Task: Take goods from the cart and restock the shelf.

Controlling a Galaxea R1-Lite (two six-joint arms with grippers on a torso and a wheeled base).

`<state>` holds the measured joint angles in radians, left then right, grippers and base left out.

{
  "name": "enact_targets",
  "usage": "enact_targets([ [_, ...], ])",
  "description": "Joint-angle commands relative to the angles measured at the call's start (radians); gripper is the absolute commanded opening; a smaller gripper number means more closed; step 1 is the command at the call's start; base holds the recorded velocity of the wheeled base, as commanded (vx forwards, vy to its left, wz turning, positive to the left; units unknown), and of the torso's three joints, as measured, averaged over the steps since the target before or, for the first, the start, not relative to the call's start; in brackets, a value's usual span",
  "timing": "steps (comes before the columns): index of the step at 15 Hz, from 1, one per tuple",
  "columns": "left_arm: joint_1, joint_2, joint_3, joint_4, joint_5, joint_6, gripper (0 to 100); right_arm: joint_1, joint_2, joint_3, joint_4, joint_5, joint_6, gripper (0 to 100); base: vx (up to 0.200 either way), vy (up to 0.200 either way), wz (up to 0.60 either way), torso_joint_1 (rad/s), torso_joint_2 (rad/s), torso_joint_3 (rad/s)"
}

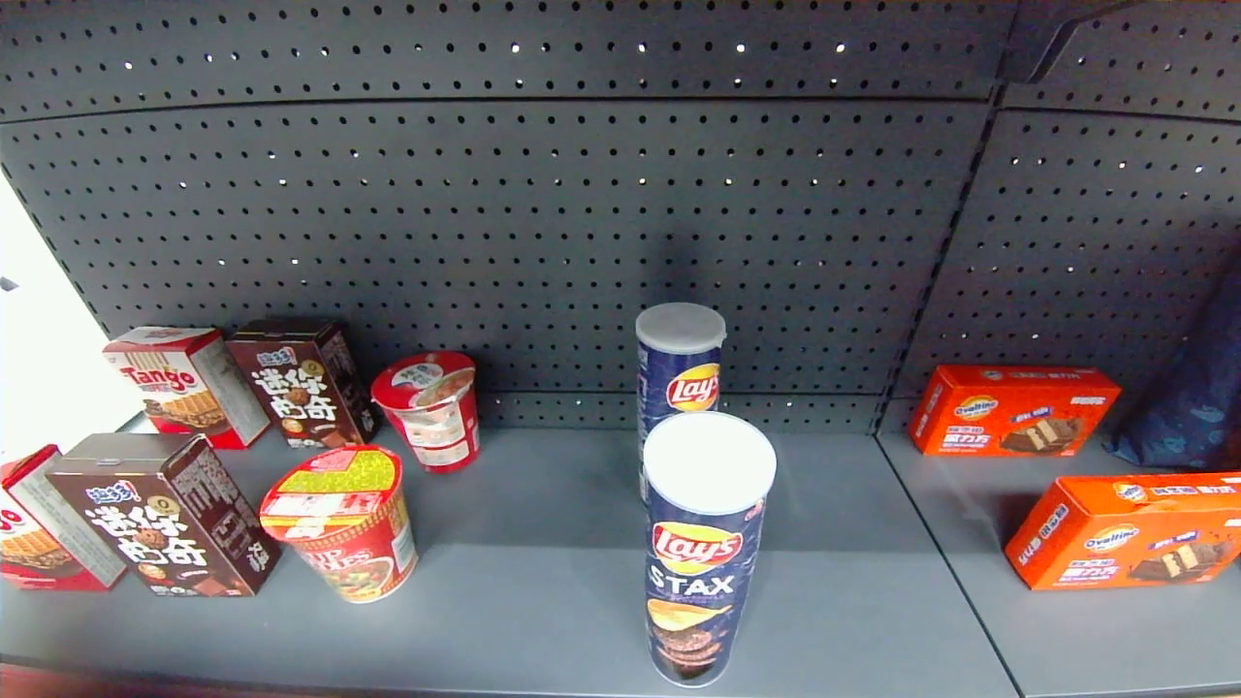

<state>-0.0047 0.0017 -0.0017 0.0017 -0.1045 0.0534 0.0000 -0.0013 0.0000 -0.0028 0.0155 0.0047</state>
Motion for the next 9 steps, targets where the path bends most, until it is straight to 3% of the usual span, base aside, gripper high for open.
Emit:
enact_targets([
  [1,0.0,-0.002,0.0,0.0,0.0,0.0,100,0.0,0.001,0.0,0.0,0.001,0.0,100,0.0,0.0,0.0,0.0,0.0,0.0],
  [9,0.0,-0.002,0.0,0.0,0.0,0.0,100,0.0,0.001,0.0,0.0,0.001,0.001,100,0.0,0.0,0.0,0.0,0.0,0.0],
])
